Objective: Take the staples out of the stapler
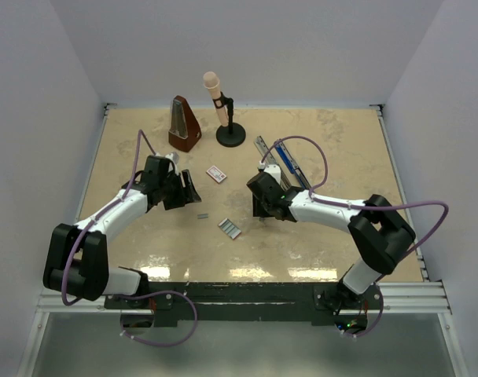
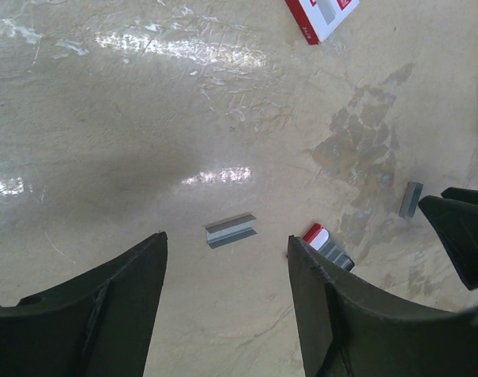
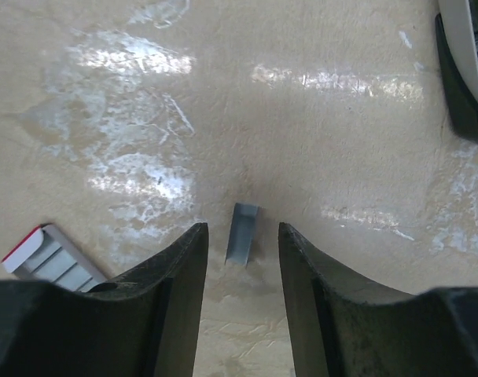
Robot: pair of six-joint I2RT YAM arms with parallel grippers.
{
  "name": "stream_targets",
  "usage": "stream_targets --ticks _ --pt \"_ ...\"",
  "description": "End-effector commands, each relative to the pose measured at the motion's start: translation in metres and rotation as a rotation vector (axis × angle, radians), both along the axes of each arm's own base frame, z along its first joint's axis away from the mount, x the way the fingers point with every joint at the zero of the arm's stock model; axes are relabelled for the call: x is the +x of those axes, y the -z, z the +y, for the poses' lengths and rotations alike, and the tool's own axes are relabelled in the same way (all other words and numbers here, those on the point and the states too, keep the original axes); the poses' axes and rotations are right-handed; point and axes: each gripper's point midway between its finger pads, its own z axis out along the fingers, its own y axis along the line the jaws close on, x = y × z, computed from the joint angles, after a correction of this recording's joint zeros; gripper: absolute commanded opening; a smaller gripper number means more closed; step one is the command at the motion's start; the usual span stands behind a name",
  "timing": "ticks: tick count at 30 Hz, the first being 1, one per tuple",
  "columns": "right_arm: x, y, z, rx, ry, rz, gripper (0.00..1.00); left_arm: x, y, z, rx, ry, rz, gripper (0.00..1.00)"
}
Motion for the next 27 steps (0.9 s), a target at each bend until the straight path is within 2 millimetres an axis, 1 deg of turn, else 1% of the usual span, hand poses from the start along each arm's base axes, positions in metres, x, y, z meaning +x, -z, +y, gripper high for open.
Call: stream_targets --ticks 1,7,12,15,19,23,27 --pt "0.009 0.006 -0.003 -0.022 0.098 0.009 0.44 0.008 -0.017 -0.009 -0.048 0.002 -0.069 0.66" --pt "0.014 0.012 -0.001 -0.030 0.116 0.019 0.40 0.010 -0.043 -0.009 -0.066 0.005 -0.170 0.66" --pt "0.015 0.018 -0.001 -0.046 0.116 0.026 0.36 0.008 -0.055 -0.012 -0.089 0.027 -0.212 0.66" --pt "0.016 0.023 0.000 -0.060 0.118 0.034 0.35 0.007 -0.063 -0.011 -0.094 0.019 -0.241 0.66" --pt "0.016 0.026 0.001 -0.066 0.116 0.045 0.32 0.006 -0.078 -0.014 -0.116 0.042 -0.293 0.66" --pt "0.016 0.026 0.002 -0.068 0.103 0.043 0.25 0.005 -0.088 -0.016 -0.136 0.059 -0.346 0.66" --pt "0.018 0.023 0.005 -0.060 0.074 0.029 0.19 0.002 -0.093 -0.023 -0.169 0.103 -0.364 0.66"
